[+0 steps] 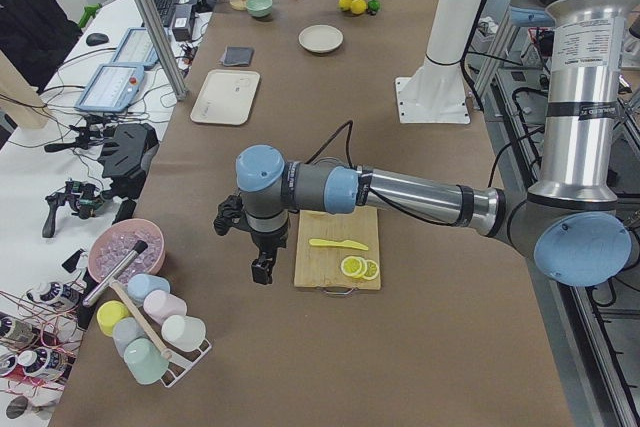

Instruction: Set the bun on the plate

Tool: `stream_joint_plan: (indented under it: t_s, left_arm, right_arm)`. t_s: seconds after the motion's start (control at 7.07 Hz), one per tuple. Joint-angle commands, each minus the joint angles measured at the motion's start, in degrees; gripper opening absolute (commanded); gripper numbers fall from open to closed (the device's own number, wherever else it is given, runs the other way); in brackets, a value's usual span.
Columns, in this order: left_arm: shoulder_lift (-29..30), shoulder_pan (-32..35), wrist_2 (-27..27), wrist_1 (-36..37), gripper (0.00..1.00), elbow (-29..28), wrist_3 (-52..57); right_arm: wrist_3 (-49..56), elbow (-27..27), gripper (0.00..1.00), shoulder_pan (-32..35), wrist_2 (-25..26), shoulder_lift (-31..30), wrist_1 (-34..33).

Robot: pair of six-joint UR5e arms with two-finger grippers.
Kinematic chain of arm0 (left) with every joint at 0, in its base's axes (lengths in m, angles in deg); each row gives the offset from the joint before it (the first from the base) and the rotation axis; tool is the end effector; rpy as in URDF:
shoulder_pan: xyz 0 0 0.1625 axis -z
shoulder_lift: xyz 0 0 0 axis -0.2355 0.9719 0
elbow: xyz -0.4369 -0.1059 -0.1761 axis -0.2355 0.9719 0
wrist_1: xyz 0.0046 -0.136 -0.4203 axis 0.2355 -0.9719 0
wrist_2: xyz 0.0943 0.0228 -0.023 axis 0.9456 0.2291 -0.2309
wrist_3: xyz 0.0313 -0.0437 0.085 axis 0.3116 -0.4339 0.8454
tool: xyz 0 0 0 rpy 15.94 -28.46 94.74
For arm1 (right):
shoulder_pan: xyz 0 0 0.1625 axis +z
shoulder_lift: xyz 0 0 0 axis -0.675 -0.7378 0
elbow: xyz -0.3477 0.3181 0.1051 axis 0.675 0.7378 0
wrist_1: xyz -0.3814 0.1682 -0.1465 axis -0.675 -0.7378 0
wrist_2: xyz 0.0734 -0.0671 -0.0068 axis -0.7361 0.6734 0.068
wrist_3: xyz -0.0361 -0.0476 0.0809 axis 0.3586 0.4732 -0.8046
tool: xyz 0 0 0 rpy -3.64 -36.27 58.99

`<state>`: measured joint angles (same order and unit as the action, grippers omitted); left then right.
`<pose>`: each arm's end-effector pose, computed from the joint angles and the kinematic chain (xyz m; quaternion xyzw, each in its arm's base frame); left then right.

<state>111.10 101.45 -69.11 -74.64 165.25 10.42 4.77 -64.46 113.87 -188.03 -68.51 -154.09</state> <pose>-0.0499 -0.5197 0.6414 0.0561 0.3343 0.1056 0.9348 -0.1302 -0.5852 0.5590 0.0594 -0.3949 -0.1528 0.9040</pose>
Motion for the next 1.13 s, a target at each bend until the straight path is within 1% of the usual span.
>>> stream_joint_plan:
  t_s: [0.0, 0.14, 0.42, 0.57, 0.71, 0.85, 0.99]
  left_arm:
    - [0.0, -0.1, -0.1, -0.1, 0.98, 0.2, -0.1]
    - [0.1, -0.3, 0.0, -0.1, 0.98, -0.4, 0.0]
    - [0.3, -0.3, -0.3, -0.1, 0.98, -0.8, 0.0]
    - [0.4, -0.3, -0.3, -0.1, 0.98, -0.6, 0.0]
    - [0.3, -0.3, -0.3, -0.1, 0.98, -0.2, 0.0]
    - [0.4, -0.3, -0.4, -0.2, 0.98, 0.0, -0.1]
    - [0.5, -0.3, -0.4, -0.1, 0.98, 0.1, -0.1]
  right_arm:
    - [-3.4, -0.7, 1.0, -0.3, 0.0, 0.6, 0.0]
    - [-5.4, -0.4, 0.99, -1.6, 0.0, 0.5, 1.9]
    - [-11.9, 2.7, 0.89, -9.1, 0.5, 0.0, 11.1]
    - [-12.0, 3.6, 0.69, -11.5, 0.4, -0.1, 14.4]
    - [-12.0, 3.8, 0.64, -13.4, 0.4, -0.1, 14.6]
    - [-12.1, 3.9, 1.0, -14.2, 0.7, -0.5, 15.9]
    - [-14.1, 4.6, 1.0, -14.8, 0.9, -0.7, 16.2]
